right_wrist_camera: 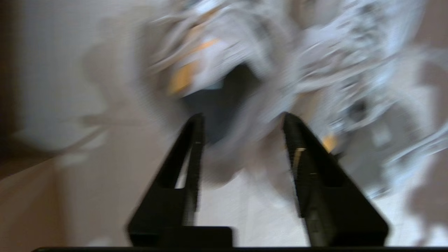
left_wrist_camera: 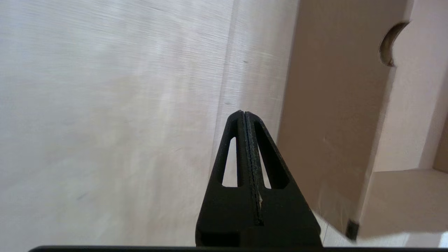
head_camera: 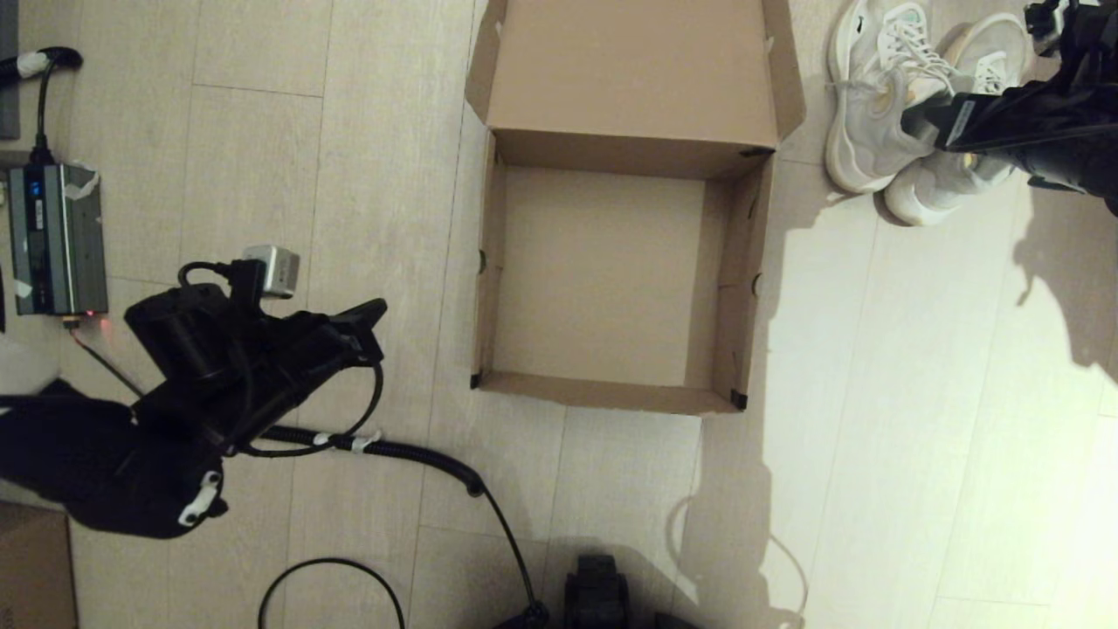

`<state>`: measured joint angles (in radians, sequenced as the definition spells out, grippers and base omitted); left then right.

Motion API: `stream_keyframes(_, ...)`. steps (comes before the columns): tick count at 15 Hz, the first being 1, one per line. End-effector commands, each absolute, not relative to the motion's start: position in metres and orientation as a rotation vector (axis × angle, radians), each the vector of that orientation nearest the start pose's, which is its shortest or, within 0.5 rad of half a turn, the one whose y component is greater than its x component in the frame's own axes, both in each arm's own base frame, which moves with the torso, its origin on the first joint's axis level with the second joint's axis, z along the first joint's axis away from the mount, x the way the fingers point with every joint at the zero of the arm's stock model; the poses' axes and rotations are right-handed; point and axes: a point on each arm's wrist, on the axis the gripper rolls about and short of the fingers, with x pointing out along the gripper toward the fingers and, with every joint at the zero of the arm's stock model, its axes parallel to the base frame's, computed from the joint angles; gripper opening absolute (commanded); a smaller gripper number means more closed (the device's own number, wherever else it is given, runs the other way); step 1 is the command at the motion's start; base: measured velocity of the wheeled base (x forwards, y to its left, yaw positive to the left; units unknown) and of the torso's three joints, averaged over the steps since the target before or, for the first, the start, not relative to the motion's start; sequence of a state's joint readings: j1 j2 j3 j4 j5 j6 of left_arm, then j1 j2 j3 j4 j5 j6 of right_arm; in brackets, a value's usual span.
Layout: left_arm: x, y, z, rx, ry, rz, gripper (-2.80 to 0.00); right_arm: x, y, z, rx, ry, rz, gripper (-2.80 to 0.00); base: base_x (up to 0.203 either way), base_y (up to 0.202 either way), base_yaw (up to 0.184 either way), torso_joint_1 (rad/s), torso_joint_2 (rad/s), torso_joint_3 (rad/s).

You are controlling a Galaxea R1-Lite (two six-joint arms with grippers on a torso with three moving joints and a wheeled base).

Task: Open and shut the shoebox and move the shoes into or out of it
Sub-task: Put the shoes into the shoe box

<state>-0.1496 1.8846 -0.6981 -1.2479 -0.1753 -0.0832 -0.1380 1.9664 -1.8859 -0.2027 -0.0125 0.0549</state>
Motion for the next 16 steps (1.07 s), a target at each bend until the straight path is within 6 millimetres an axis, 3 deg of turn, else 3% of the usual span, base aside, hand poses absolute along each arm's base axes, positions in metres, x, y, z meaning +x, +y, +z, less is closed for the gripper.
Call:
stream_keyframes(1,0.302,-0.048,0.177,-0.075,-0.100,-0.305,-2.80,0.414,-0.069,0.338,0.017,-0.106,-0.204,0.00,0.000,0.000,0.000,0.000,0.00,0.000)
stream_keyframes(6,0.275,-0.042,0.178,-0.065,-0.090,-0.287,-2.80,0.411,-0.074,0.340,0.014,-0.111,-0.220,0.00,0.000,0.000,0.000,0.000,0.00,0.000)
stream_keyframes(10,0.269,-0.041,0.172,-0.067,-0.063,-0.286,-2.80,0.393,-0.072,0.359,0.012,-0.146,-0.221,0.00,0.000,0.000,0.000,0.000,0.00,0.000)
stream_keyframes(13,0.266,-0.041,0.176,-0.067,-0.076,-0.286,-2.80,0.391,-0.083,0.356,0.015,-0.106,-0.252,0.00,0.000,0.000,0.000,0.000,0.00,0.000)
stream_keyframes(16,0.259,-0.037,0.176,-0.066,-0.073,-0.278,-2.80,0.402,-0.084,0.339,0.015,-0.033,-0.248,0.00,0.000,0.000,0.000,0.000,0.00,0.000)
